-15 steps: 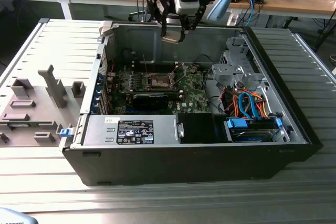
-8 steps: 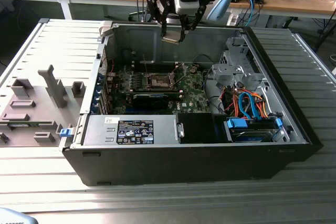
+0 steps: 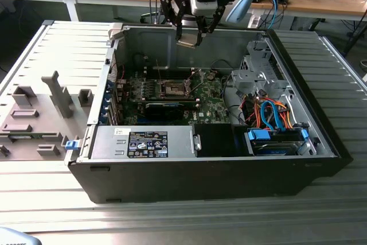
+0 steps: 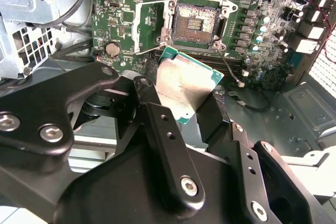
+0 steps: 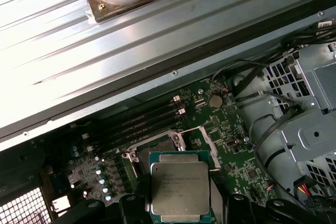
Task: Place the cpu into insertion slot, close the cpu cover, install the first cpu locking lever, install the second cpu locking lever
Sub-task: 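Place the cpu into insertion slot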
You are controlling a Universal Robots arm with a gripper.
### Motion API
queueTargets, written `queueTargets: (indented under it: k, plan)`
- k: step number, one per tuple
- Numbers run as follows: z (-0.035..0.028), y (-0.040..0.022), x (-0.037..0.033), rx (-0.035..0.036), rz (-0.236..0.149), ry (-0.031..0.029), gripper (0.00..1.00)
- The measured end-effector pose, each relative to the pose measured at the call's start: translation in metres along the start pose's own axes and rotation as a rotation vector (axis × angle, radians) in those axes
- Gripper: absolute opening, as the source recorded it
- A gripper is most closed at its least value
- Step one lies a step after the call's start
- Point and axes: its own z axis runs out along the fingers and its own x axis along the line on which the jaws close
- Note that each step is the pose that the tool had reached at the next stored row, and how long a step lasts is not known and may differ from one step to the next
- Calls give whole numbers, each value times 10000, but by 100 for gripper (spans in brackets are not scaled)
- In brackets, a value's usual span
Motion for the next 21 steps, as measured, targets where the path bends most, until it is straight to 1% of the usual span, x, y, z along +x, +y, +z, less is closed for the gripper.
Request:
queueTargets:
  k: [3, 5, 15, 17, 21]
  plan:
    - [0, 0, 0, -1, 13, -1, 54]
    - [0, 0, 0, -5, 246, -20, 54]
    - [0, 0, 0, -6, 326, -26, 54]
    - [0, 0, 0, -8, 419, -34, 54]
    - [0, 0, 0, -9, 451, -36, 54]
